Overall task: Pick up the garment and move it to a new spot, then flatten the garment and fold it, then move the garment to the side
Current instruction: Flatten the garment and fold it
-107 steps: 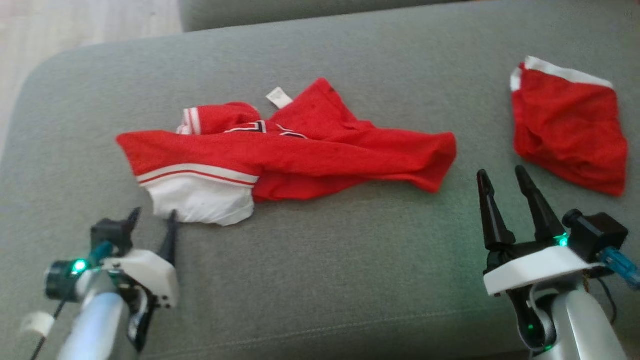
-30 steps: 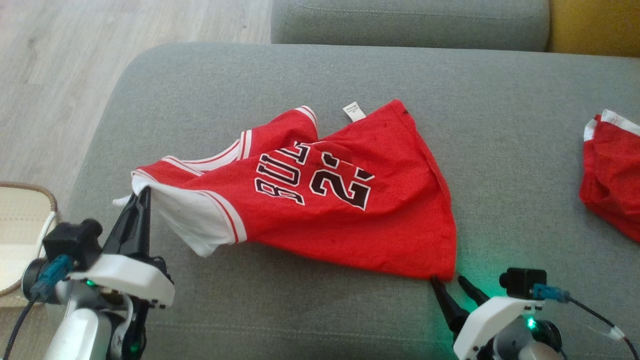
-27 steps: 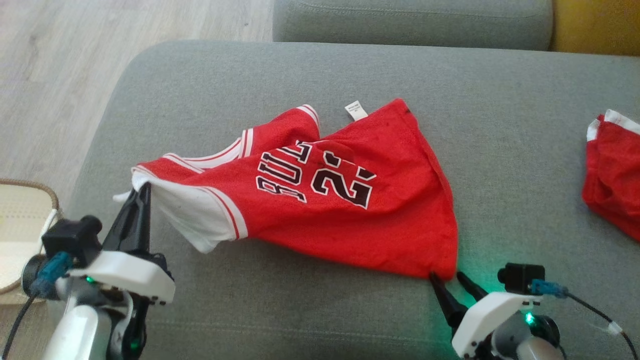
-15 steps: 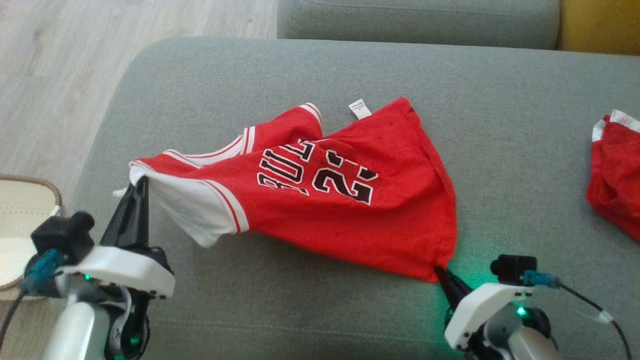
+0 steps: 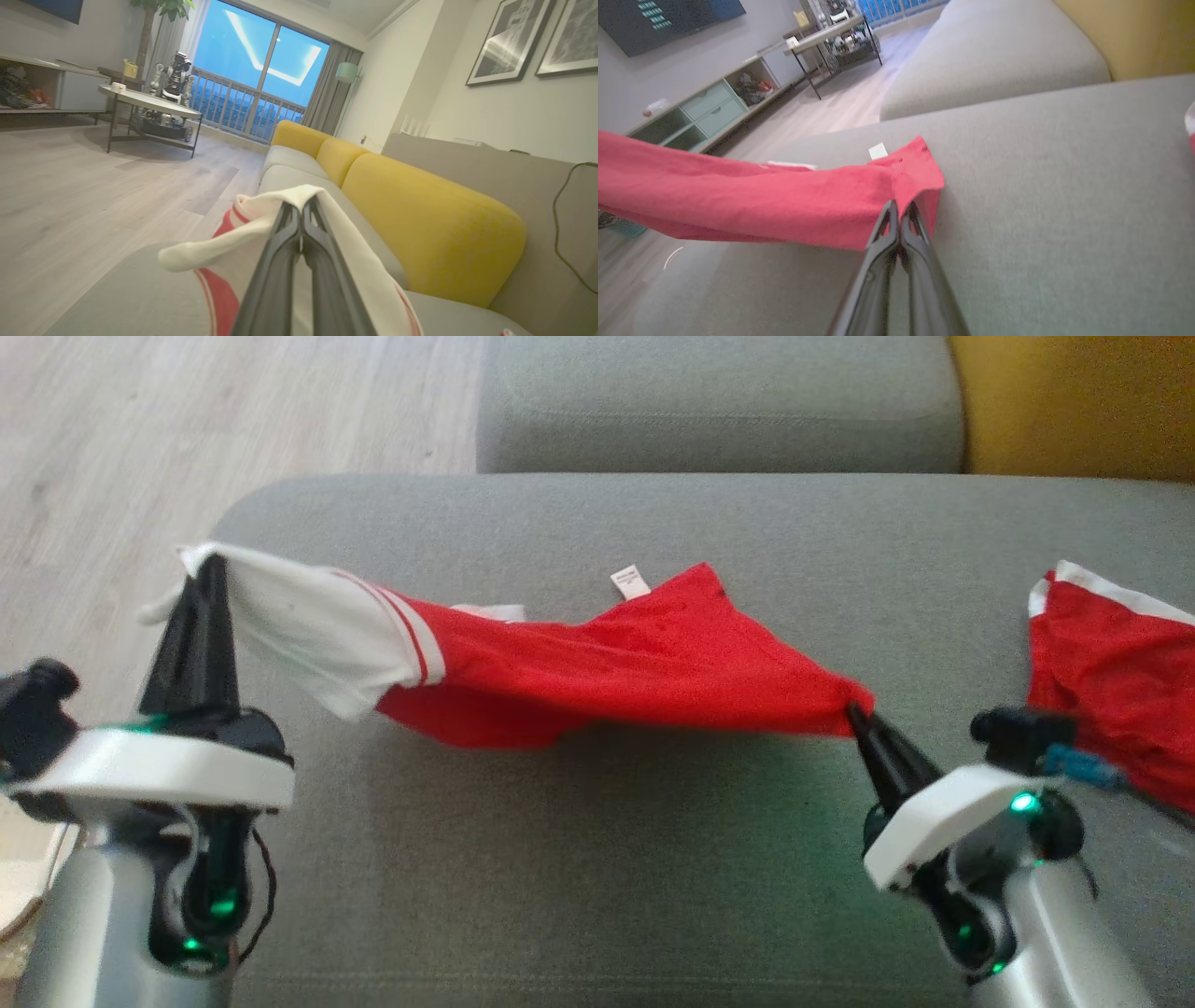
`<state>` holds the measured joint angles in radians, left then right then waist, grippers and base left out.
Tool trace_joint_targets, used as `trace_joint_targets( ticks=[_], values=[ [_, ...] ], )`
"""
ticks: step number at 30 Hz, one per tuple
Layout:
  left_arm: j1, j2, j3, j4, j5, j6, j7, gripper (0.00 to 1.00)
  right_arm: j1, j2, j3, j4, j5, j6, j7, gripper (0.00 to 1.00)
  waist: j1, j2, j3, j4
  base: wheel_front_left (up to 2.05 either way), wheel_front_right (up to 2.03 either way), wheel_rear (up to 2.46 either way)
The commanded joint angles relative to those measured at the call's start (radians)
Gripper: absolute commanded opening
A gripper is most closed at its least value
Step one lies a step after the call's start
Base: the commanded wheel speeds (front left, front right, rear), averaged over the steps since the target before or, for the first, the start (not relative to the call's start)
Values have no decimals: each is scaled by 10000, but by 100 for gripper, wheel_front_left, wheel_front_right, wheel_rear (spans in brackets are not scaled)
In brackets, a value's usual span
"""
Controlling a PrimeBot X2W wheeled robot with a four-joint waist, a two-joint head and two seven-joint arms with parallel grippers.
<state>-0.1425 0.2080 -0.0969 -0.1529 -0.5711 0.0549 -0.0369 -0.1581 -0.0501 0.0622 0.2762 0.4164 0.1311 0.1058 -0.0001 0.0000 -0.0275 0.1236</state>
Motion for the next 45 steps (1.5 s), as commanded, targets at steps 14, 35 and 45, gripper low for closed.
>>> trace_joint_targets(
  ticks=[14, 35, 45],
  values=[
    [-2405, -79, 514, -1521, -795, 448, 1040, 0, -2078, -322, -820, -3881, -366, -4, 1015, 0, 1, 0, -473, -340, 0, 0, 0],
    [-5685, -329, 1759, -619, -4146, 3045, 4872, 0, -5309, -468, -1437, -4222, -2173, -4, 3583, 0, 1, 0, 1302, -560, 0, 0, 0],
    [-11472, 686, 1344, 4011, -3236, 1507, 3588, 0, -11775, -778, -959, 609, -3977, -4, 2388, 0, 1, 0, 4894, -721, 0, 0, 0]
  ],
)
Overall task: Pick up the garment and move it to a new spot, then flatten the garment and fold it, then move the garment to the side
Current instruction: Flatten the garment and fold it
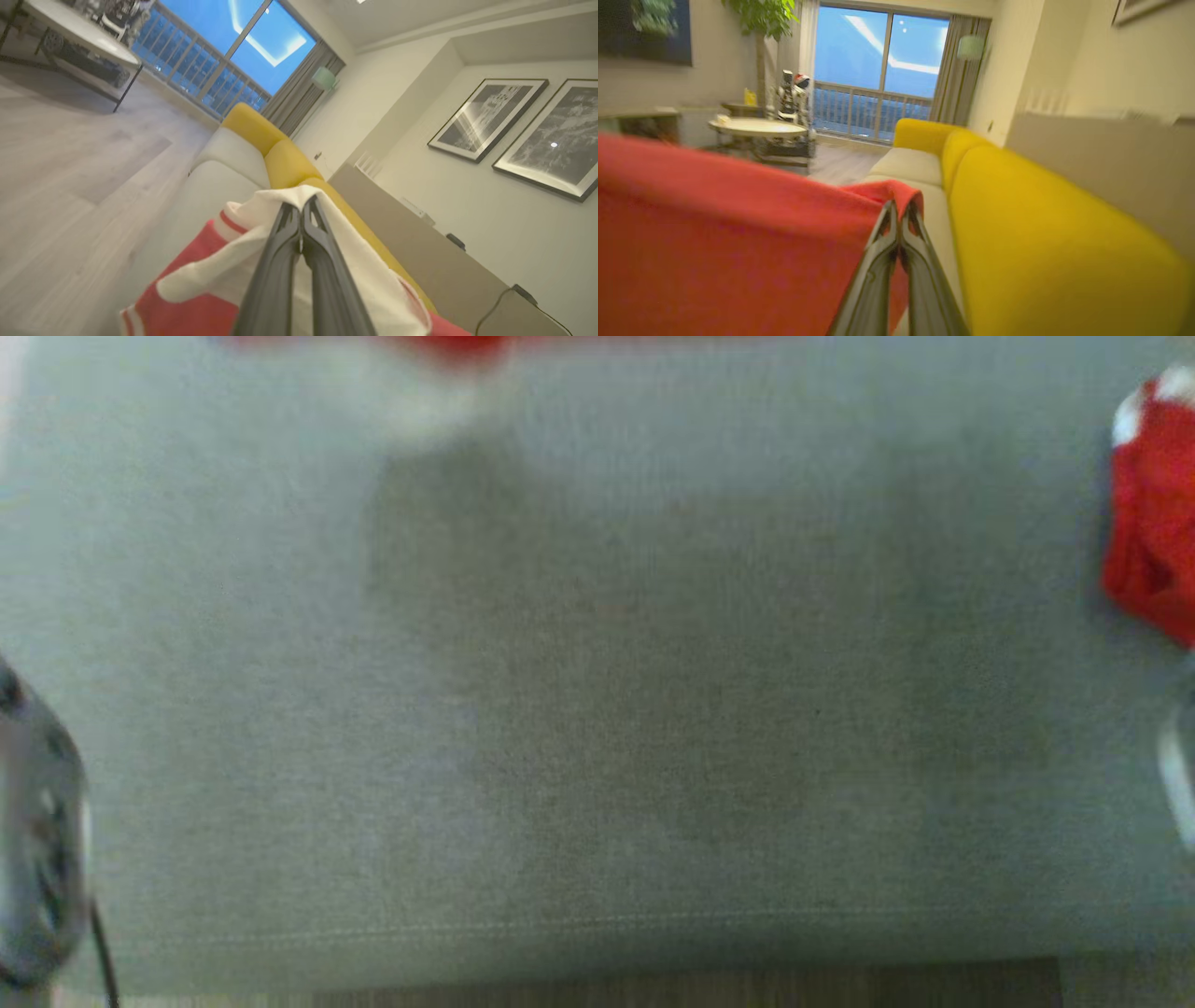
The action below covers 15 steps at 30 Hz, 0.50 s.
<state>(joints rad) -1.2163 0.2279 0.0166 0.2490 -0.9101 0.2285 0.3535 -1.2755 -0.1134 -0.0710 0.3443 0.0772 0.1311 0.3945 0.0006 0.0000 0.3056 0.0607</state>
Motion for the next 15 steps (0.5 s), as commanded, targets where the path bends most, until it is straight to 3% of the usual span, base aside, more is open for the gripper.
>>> trace_joint_targets(
  ticks=[1, 7, 15],
  values=[
    [-1278, 440, 239, 465, 224, -423, -737, 0, -1095, -210, 500, 428, -914, -4, -1072, 0, -6, 0, 1750, -78, 0, 0, 0],
    [-2775, 316, -201, 3041, 994, -1396, -2593, 0, -2421, 169, -559, 3096, -1955, -4, -3800, 0, -6, 0, 2171, 38, 0, 0, 0],
    [-1643, 248, -1237, 4852, 1700, -2607, -3269, 0, -1452, 485, -792, 5474, -1930, -4, -4891, 0, -6, 0, 2043, 190, 0, 0, 0]
  ],
)
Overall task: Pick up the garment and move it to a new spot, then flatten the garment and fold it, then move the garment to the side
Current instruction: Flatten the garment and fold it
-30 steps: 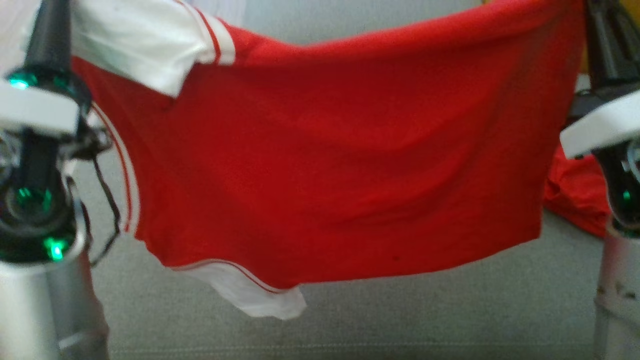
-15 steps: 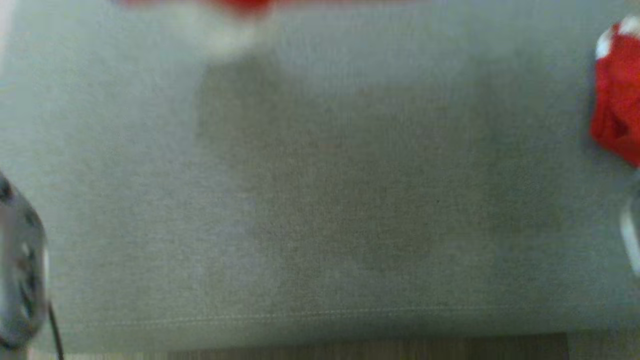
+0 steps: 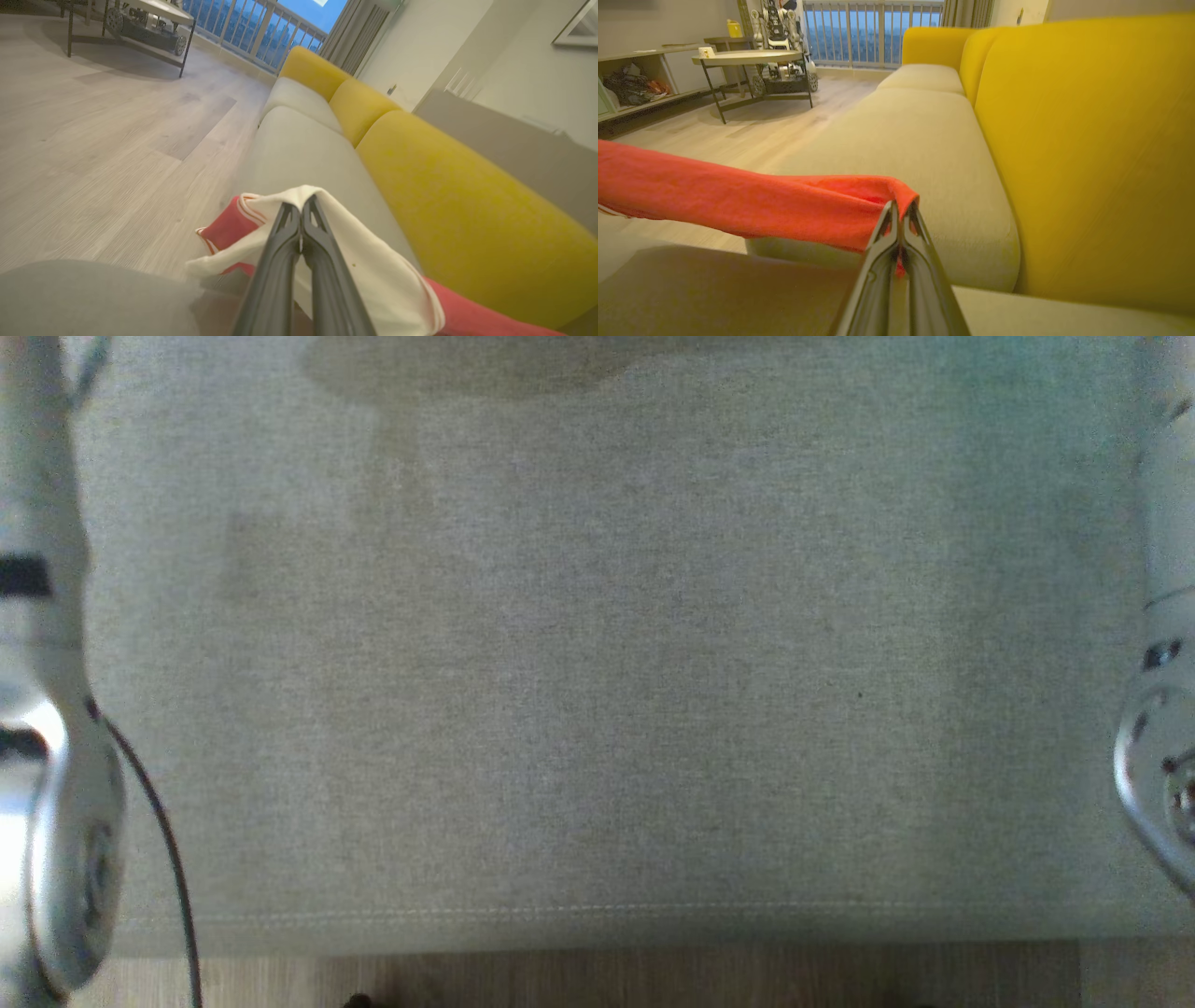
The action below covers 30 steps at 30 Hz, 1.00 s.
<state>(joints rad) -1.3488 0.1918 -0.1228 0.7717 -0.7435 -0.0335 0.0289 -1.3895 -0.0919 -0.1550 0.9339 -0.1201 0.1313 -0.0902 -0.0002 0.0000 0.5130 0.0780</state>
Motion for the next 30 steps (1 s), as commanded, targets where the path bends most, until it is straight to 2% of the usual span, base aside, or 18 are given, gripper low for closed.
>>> trace_joint_targets(
  ticks=[1, 6, 8, 15, 22, 30],
  values=[
    [-23, 599, -3, -182, 148, -129, -132, 0, -110, 287, -5, -157, 216, -6, -132, 0, 2, 0, -101, 53, 0, 0, 0],
    [1574, 719, -811, 634, 767, -569, -669, 0, 1081, 296, 76, 1089, 847, -6, -115, 0, 2, 0, -608, 190, 0, 0, 0],
    [2528, 811, -1420, 1024, 1109, -767, -719, 0, 1878, 87, 511, 1735, 736, -6, 105, 0, 2, 0, -999, 252, 0, 0, 0],
    [4455, 1225, -2367, 1560, 1376, -941, -795, 0, 3257, -62, 863, 2770, 1468, -6, 450, 0, 2, 0, -2052, 300, 0, 0, 0],
    [5830, 1389, -3067, 1488, 1023, -968, -509, 0, 4194, -410, 1858, 2988, 1924, -6, 407, 0, 2, 0, -2915, 385, 0, 0, 0],
    [6732, 1853, -3350, 860, 35, -970, 31, 0, 4765, -798, 2945, 2942, 2363, -6, 358, 0, 2, 0, -3509, 310, 0, 0, 0]
  ],
)
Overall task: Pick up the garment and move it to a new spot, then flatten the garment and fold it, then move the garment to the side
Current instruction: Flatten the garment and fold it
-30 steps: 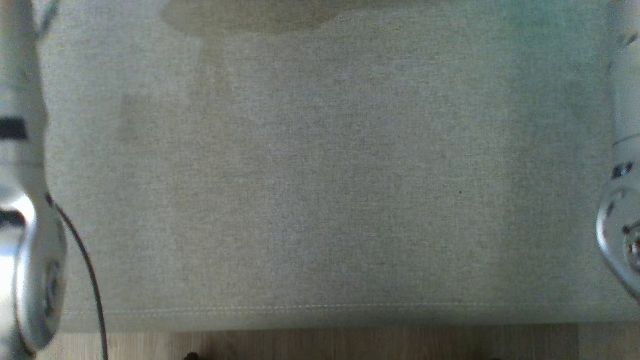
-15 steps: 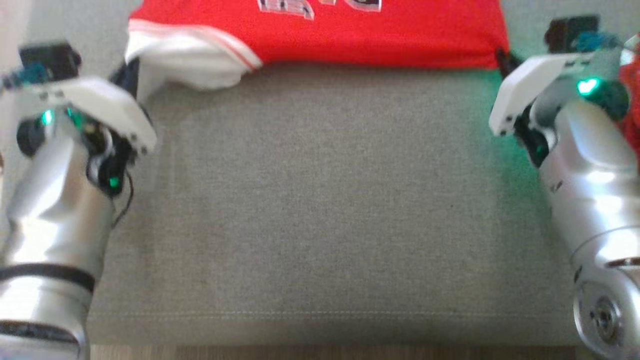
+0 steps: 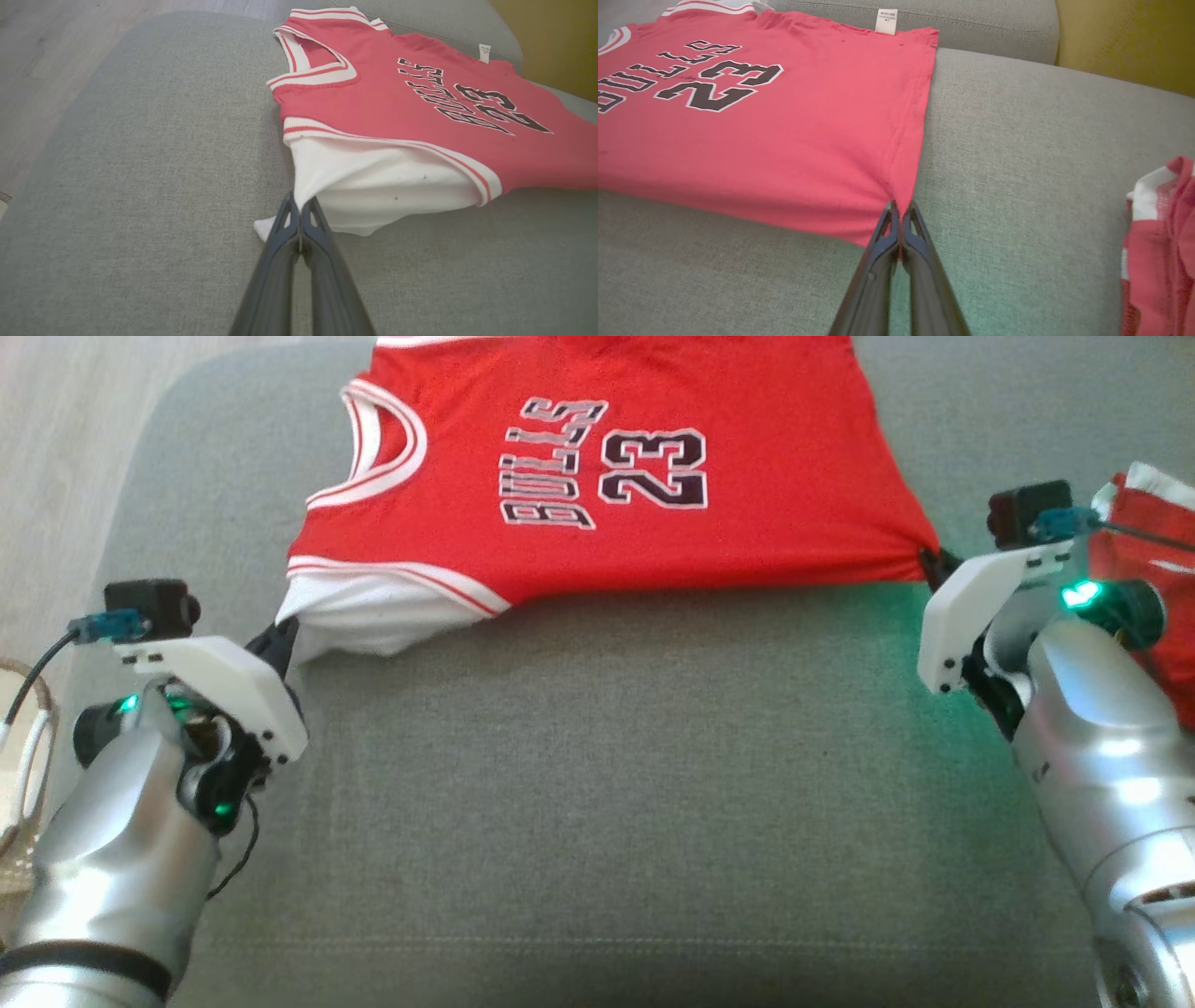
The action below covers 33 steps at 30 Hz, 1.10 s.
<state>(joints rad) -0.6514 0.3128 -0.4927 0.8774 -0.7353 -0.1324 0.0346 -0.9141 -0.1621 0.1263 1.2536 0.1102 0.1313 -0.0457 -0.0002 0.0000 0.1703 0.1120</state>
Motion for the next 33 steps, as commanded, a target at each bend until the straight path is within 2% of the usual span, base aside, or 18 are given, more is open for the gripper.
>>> trace_joint_targets(
  ticks=[1, 8, 16, 22, 27, 33],
  values=[
    [-132, 732, 289, -315, -163, 19, 71, 0, 84, -119, 264, -271, 146, -6, -79, 0, 2, 0, -154, -42, 0, 0, 0],
    [421, 1275, 63, -1276, -1130, 18, 798, 0, 397, -265, 1100, -657, 885, -6, 24, 0, 2, 0, -393, -53, 0, 0, 0],
    [1189, 2179, -535, -2736, -2085, 18, 1965, 0, 892, -815, 2599, -1472, 1989, -6, 932, 0, 2, 0, -565, -56, 0, 0, 0],
    [1899, 2962, -1019, -3813, -2792, 18, 3009, 0, 1594, -1509, 4009, -2561, 3348, -6, 2428, 0, 2, 0, -896, -114, 0, 0, 0],
    [2462, 3649, -1135, -4687, -3280, 18, 3609, 0, 2314, -2429, 5026, -3870, 4781, -6, 3870, 0, 2, 0, -1228, -191, 0, 0, 0],
    [3386, 4338, -1144, -5701, -3946, 18, 4249, 0, 3106, -3516, 5759, -5324, 6283, -6, 5590, 0, 2, 0, -1664, -277, 0, 0, 0]
  ],
)
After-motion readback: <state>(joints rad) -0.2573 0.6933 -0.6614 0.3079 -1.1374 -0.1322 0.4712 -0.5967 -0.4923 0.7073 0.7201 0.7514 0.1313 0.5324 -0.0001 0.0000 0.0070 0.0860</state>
